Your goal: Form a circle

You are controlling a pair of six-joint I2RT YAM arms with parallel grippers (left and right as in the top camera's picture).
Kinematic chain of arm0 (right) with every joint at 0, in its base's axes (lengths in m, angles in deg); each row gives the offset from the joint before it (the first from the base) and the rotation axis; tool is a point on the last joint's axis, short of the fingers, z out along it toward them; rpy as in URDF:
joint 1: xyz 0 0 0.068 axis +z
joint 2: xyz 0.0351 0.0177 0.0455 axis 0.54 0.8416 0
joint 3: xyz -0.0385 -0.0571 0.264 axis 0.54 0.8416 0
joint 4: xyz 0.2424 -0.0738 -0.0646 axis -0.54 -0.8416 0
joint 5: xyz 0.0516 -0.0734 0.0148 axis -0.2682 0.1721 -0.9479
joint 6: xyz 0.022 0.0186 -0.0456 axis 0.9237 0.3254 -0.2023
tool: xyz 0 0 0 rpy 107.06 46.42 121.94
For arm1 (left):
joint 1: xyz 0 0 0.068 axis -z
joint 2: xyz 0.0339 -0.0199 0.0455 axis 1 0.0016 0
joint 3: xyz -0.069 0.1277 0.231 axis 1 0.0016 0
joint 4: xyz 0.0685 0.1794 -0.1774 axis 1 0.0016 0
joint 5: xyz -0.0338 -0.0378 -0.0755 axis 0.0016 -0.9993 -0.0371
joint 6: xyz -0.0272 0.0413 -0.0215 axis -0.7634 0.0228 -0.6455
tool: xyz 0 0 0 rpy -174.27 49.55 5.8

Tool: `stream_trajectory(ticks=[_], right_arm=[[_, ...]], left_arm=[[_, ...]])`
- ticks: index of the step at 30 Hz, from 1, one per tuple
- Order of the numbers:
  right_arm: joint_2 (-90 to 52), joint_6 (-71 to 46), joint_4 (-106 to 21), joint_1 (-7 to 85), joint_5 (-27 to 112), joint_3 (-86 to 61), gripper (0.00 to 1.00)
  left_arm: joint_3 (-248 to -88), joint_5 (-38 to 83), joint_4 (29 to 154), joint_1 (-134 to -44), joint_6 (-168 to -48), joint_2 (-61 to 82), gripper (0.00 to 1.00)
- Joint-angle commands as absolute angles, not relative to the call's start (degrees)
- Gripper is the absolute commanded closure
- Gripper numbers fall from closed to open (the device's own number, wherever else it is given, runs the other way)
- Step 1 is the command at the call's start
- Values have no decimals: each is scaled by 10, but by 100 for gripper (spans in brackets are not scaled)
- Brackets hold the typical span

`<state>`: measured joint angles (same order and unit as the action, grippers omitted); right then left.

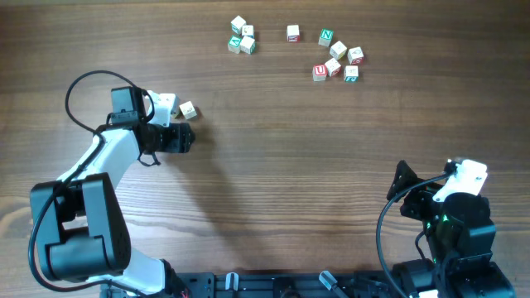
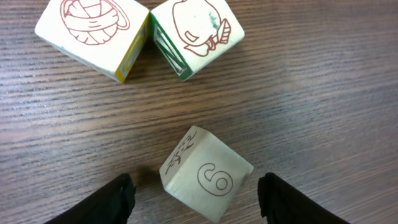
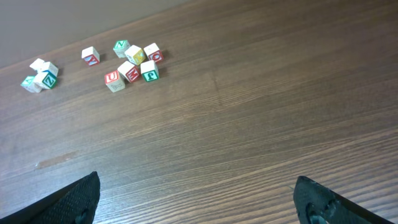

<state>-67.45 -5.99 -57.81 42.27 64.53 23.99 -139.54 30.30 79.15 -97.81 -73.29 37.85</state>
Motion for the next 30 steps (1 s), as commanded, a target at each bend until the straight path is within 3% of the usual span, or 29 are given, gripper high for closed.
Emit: stream_trajectory(ticks=[1, 13, 21, 22, 24, 26, 30], right_arm=[[-672, -66, -577, 424, 642, 242, 0], [-672, -66, -577, 424, 642, 242, 0], [-672, -66, -577, 424, 642, 242, 0], [-672, -66, -577, 424, 642, 242, 0], [-673, -66, -577, 424, 642, 242, 0], [-673, -65, -577, 424, 642, 242, 0], [-672, -66, -577, 424, 642, 242, 0]], left_arm=[[-1392, 285, 792, -979, -783, 346, 28], [-1392, 288, 788, -979, -538, 327, 24], [-1392, 285, 788, -979, -521, 376, 32], [-1392, 285, 788, -979, -521, 377, 34], [-1392, 285, 787, -979, -521, 383, 56], [-1392, 285, 788, -979, -521, 389, 68], [-1392, 286, 787, -979, -521, 393, 69]])
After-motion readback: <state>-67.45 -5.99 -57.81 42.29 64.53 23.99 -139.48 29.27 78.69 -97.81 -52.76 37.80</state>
